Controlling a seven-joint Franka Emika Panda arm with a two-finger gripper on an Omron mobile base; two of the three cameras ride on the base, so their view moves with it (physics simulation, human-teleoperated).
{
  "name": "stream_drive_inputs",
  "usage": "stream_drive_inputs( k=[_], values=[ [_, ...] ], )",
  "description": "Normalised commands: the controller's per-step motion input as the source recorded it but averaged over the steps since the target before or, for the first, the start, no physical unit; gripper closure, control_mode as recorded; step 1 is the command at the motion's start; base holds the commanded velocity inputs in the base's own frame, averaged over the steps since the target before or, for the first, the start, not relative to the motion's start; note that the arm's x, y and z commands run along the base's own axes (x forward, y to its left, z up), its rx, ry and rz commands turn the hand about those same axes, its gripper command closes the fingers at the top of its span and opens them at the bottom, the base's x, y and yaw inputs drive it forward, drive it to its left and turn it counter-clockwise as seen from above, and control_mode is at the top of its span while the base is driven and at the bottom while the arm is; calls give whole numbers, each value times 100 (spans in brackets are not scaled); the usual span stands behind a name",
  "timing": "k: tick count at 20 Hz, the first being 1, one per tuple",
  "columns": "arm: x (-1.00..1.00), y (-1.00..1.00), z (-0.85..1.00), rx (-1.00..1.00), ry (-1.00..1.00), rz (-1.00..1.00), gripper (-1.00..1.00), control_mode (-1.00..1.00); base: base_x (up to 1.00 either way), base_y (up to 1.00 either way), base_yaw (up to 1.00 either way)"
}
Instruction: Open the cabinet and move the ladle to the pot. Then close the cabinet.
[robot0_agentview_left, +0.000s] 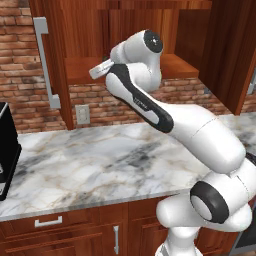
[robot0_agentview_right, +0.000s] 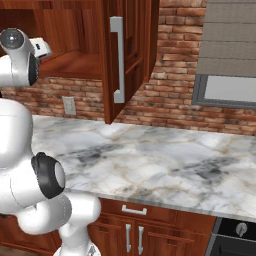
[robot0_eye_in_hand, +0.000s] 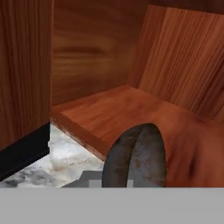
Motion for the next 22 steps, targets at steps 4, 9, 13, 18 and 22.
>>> stream_drive_inputs(
  k=[4, 9, 13, 18, 22],
  values=[
    [-93, -31, 45, 0, 5, 0, 100, -100, 0, 0, 0],
    [-75, -24, 29, 0, 13, 0, 100, -100, 0, 0, 0],
    [-53, -21, 3, 0, 14, 0, 100, -100, 0, 0, 0],
    [-32, -22, 0, 0, 11, -2, 100, -100, 0, 0, 0],
    [-23, -29, 0, 0, 5, -4, 100, -100, 0, 0, 0]
  ],
)
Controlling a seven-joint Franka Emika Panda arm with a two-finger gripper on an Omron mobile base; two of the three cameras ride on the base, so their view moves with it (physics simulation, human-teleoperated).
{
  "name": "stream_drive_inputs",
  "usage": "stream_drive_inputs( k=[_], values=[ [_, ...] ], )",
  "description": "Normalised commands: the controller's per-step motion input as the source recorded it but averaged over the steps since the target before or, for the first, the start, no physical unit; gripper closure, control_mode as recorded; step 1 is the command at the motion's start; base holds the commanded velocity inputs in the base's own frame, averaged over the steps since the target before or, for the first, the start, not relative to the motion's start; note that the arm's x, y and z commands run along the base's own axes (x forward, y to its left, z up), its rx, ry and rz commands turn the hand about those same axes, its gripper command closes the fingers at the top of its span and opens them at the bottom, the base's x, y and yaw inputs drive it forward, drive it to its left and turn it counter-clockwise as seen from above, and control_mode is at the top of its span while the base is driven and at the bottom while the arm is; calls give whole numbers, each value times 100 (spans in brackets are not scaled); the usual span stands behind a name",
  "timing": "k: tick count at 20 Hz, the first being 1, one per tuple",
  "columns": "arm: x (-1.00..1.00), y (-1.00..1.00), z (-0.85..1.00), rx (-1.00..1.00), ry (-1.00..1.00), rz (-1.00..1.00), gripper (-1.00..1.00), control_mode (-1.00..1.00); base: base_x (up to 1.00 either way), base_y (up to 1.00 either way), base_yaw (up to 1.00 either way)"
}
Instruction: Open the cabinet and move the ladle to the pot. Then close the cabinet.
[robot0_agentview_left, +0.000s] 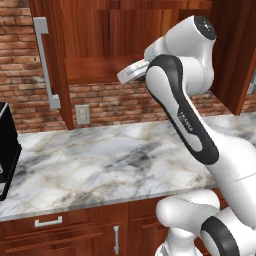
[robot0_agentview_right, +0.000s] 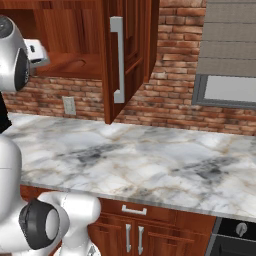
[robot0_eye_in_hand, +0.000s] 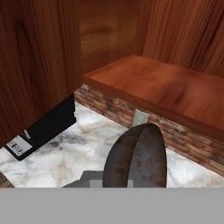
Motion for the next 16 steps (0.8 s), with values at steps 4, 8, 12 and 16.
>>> stream_drive_inputs(
  k=[4, 8, 12, 16],
  values=[
    [-21, -29, 0, 0, 2, -4, 100, -100, 0, 0, 0],
    [-23, -25, -4, 0, 0, -4, 100, -100, 0, 0, 0],
    [-25, -26, -9, 0, 0, -4, 100, -100, 0, 0, 0],
    [-23, -25, -12, 0, 0, -4, 100, -100, 0, 0, 0]
  ],
)
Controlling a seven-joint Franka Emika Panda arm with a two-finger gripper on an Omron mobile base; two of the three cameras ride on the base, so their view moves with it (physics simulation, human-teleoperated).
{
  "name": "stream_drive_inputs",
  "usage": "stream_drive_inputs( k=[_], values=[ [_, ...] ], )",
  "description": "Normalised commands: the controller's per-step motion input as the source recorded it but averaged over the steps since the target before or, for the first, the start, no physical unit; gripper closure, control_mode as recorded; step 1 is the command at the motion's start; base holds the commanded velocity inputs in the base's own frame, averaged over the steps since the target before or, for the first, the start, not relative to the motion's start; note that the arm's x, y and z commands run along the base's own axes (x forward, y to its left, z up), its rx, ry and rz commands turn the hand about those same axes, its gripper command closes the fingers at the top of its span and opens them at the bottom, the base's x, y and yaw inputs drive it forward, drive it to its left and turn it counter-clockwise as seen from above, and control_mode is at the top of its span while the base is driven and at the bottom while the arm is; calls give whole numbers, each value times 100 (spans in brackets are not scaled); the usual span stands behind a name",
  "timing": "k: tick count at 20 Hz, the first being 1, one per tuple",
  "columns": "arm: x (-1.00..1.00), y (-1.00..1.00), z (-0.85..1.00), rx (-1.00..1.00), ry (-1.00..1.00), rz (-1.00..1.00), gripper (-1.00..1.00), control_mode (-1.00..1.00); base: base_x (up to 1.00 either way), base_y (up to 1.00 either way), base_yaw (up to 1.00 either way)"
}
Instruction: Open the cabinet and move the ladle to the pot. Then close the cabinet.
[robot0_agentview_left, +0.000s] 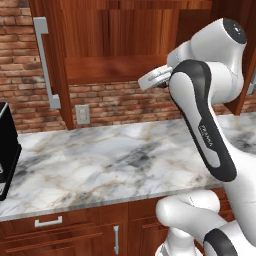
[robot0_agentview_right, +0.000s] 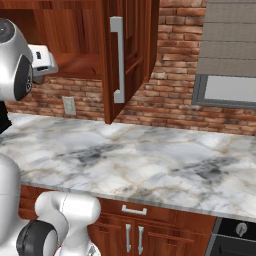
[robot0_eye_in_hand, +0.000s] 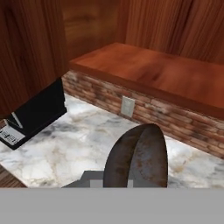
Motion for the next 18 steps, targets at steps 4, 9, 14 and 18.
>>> stream_drive_inputs(
  k=[4, 9, 14, 18],
  values=[
    [-19, -8, -20, 0, 0, -6, 100, -100, 0, 0, 0],
    [-13, -10, -12, 0, 1, -11, 100, -100, 0, 0, 0],
    [-8, -18, -6, 0, 6, -13, 100, -100, 0, 0, 0],
    [-3, -18, -7, 0, 9, -12, 100, -100, 0, 0, 0]
  ],
)
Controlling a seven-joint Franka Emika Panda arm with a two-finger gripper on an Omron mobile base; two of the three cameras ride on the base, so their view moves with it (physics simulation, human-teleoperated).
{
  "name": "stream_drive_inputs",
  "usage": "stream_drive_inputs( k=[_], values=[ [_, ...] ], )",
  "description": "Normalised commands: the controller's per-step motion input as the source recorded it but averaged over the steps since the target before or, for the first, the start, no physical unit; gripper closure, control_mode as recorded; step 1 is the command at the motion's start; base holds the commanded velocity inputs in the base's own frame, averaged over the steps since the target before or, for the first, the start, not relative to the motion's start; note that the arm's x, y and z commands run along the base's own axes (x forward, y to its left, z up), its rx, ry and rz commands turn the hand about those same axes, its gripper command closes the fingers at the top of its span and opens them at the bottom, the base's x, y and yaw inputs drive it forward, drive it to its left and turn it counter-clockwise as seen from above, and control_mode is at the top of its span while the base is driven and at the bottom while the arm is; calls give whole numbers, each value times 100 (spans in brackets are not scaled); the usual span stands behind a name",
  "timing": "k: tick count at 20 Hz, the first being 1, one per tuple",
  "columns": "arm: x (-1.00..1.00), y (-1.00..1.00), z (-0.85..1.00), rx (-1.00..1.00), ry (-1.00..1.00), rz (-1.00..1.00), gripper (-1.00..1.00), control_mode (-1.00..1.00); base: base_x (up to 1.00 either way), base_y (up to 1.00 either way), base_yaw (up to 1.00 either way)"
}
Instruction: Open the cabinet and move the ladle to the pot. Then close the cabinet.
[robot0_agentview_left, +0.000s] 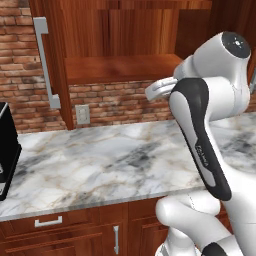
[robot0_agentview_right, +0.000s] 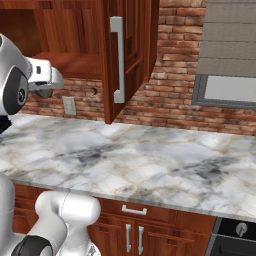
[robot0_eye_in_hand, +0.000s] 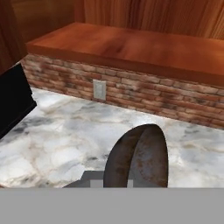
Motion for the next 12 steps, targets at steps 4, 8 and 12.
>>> stream_drive_inputs(
  k=[4, 8, 12],
  values=[
    [-7, -18, -8, 0, 8, -11, 100, -100, 0, 0, 0],
    [-7, -14, -7, 0, 5, -10, 100, -100, 0, 0, 0],
    [-1, -12, -10, 0, 0, -9, 100, -100, 0, 0, 0]
  ],
)
